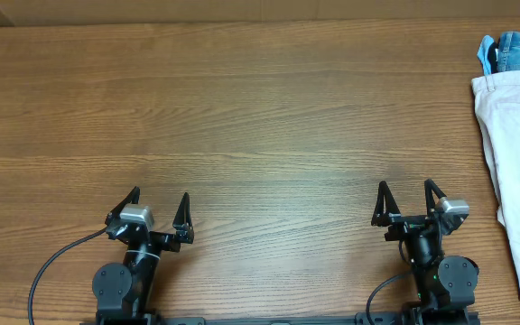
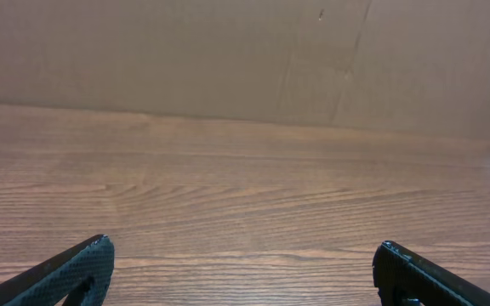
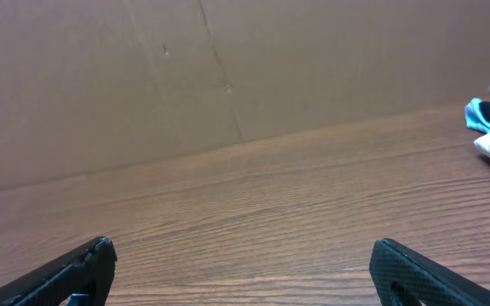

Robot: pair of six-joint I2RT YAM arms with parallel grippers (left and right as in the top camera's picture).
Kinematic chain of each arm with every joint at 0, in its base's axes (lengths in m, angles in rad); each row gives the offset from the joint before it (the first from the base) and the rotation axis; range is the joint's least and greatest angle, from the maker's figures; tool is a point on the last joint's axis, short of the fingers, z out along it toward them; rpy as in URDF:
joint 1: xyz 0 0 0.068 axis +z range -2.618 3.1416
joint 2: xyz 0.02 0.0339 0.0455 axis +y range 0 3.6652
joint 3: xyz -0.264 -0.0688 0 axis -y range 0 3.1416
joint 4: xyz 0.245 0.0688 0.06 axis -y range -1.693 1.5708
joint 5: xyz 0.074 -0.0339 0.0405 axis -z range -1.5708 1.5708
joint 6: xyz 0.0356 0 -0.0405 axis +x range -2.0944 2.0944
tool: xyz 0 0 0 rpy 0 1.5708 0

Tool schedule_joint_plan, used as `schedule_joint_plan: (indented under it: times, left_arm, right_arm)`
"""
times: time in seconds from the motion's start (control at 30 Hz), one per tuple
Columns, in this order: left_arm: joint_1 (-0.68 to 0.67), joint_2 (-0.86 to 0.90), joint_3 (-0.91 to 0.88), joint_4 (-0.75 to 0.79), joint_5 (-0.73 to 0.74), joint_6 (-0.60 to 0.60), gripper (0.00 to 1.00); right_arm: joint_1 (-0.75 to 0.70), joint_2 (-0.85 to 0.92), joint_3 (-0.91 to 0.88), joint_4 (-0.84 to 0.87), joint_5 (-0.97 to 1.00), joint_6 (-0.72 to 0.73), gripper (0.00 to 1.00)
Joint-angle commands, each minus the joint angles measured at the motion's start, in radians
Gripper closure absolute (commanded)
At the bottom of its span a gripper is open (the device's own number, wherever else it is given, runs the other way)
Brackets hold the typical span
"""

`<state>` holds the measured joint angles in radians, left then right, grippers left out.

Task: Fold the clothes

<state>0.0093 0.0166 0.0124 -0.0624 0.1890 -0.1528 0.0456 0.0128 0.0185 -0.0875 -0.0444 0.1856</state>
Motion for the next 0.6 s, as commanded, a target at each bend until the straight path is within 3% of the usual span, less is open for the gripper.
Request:
schedule_joint_plan:
  times: [0.0, 0.57]
  left_arm:
    - [0.01, 0.0, -0.008, -0.005, -0.092, 0.048, 0.0]
    - [0.01, 0.0, -0.008, -0.005, -0.092, 0.048, 0.0]
  right_arm:
    - [-0.002, -0.006, -0.011, 0.006, 0.002, -0.004, 0.0]
    - [-0.002, -0.006, -0.011, 0.006, 0.002, -0.004, 0.0]
